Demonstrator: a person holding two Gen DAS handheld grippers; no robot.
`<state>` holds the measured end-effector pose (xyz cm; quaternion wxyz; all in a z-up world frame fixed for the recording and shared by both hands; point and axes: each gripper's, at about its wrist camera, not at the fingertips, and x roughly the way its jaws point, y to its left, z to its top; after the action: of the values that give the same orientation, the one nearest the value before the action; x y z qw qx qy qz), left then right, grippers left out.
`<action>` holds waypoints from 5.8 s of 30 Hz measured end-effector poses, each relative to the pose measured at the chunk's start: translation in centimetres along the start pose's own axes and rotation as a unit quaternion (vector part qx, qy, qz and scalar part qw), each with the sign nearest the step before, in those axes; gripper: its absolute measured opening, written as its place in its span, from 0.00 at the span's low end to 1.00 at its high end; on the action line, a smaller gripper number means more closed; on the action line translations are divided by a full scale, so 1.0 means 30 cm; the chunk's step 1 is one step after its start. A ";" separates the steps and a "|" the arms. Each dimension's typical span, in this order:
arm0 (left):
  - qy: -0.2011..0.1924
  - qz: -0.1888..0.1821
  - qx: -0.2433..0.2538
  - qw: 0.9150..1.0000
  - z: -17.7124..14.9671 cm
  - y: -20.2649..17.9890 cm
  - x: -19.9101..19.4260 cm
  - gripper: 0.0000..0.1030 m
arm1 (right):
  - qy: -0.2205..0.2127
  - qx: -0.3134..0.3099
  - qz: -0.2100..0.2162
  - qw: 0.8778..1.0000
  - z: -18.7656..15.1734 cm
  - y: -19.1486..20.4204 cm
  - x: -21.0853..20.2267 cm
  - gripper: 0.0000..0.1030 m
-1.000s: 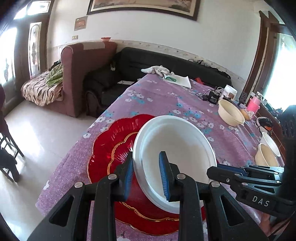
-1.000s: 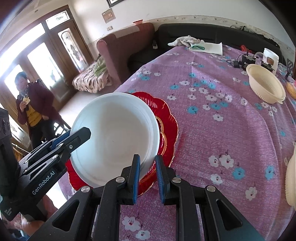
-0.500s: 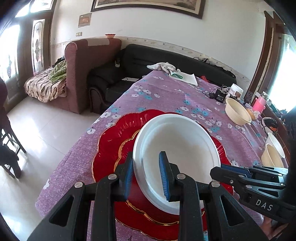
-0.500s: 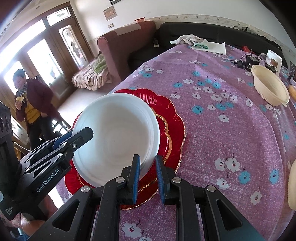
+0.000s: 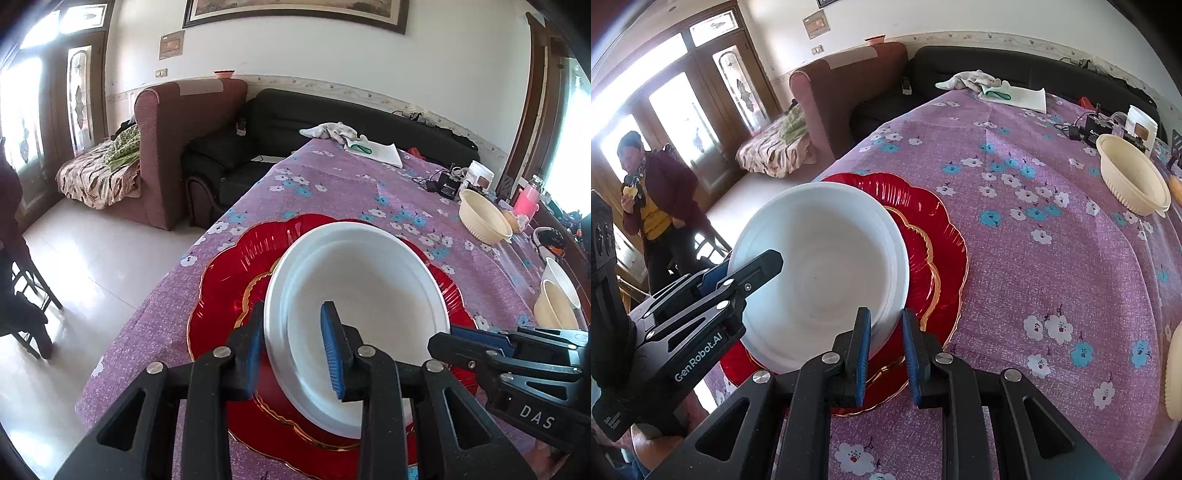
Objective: Organize plates and bowls
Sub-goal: 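Lower the white bowl onto the red plates and open the right tool, then move the right tool toward the tan handled bowl, then grasp the tan bowl rim with the right tool and lift it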
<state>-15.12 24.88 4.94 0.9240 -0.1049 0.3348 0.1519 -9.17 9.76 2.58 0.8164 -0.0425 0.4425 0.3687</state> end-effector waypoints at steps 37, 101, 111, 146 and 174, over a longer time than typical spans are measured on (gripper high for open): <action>-0.020 0.024 -0.001 1.000 0.001 0.015 -0.052 0.60 | -0.020 0.014 0.012 1.000 -0.033 -0.012 -0.071 0.26; 0.045 -0.153 0.207 0.965 -0.192 -0.746 0.026 0.79 | -0.215 0.333 -0.141 0.907 -0.561 -0.910 -0.712 0.41; 0.090 -0.196 0.177 0.960 -0.158 -0.811 0.054 0.79 | -0.211 0.370 -0.115 0.897 -0.602 -0.995 -0.712 0.41; 0.133 -0.235 0.205 0.941 -0.070 -1.157 0.201 0.44 | -0.210 0.308 -0.100 0.923 -0.561 -0.926 -0.603 0.18; 0.080 -0.178 0.160 0.968 -0.141 -0.665 -0.009 0.61 | -0.145 0.213 -0.008 0.966 -0.472 -0.598 -0.487 0.22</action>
<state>-10.79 4.98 3.74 0.9112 -0.0253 0.4034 -0.0798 -12.40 -17.08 0.44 0.8649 0.1825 0.3876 0.2615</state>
